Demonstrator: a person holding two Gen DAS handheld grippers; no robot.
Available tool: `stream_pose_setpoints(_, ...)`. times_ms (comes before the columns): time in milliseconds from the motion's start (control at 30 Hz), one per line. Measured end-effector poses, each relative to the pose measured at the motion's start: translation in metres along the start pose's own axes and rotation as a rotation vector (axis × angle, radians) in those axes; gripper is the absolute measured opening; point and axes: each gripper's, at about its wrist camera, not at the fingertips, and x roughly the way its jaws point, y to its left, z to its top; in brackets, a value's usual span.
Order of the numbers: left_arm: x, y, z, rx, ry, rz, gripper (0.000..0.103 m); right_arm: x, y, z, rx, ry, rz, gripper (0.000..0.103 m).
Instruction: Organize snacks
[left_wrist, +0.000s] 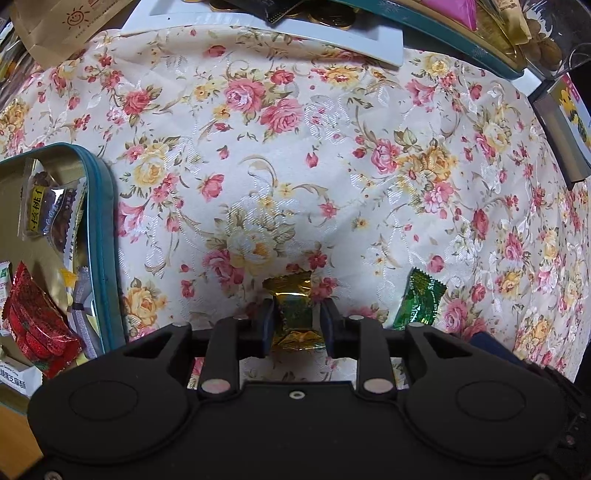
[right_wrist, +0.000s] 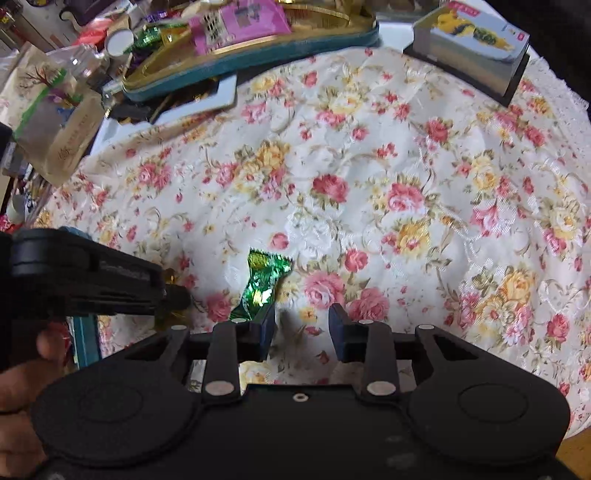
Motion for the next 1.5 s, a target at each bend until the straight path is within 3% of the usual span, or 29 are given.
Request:
stream_pose_setpoints(67,0.000,-0.002,-0.001,0.006,0.000,-0.014,0.049,-0.006,0.000,0.002,0.015,-0.030,0.019,0.036)
stream_pose_setpoints(233,-0.001,-0.004,-0.004,-0.014,-0.006,-0.015,0.044,-0.002,-0.001,0.012,0.110,-0.031,0.088,0.037)
stream_pose_setpoints(300,-0.001,-0.001,-0.004,-0.025,-0.005,-0.019,0.038,0.001,0.001,0.012,0.118,-0.027,0.080,0.037)
stream_pose_setpoints(333,-0.001,0.001,-0.003,-0.029,-0.004,-0.015,0.029,0.002,0.002,0.013,0.115,-0.031,0.074,0.037)
stream_pose_setpoints(367,0.000,0.005,-0.002,-0.035,-0.001,-0.013,0.026,0.003,0.003,0.013,0.111,-0.033,0.068,0.037)
stream_pose_setpoints(500,-0.001,0.021,0.002,-0.089,0.011,-0.071,0.027,0.012,0.009,0.014,0.117,-0.029,0.059,0.037)
stream_pose_setpoints(833,-0.008,0.025,-0.002,-0.088,-0.004,-0.038,0.027,0.034,0.029,0.011,0.085,-0.029,0.012,0.037)
stream_pose_setpoints(1067,-0.009,0.027,-0.001,-0.119,0.003,-0.032,0.027,0.037,0.042,0.006,-0.044,-0.084,-0.048,0.037)
stream_pose_setpoints(1233,-0.010,0.020,-0.001,-0.101,-0.001,-0.020,0.026,0.035,0.040,0.004,-0.061,-0.098,-0.050,0.021)
stream_pose_setpoints(1500,-0.033,0.002,-0.011,-0.068,-0.047,-0.020,0.025,0.008,0.022,0.017,0.018,-0.130,-0.004,0.021)
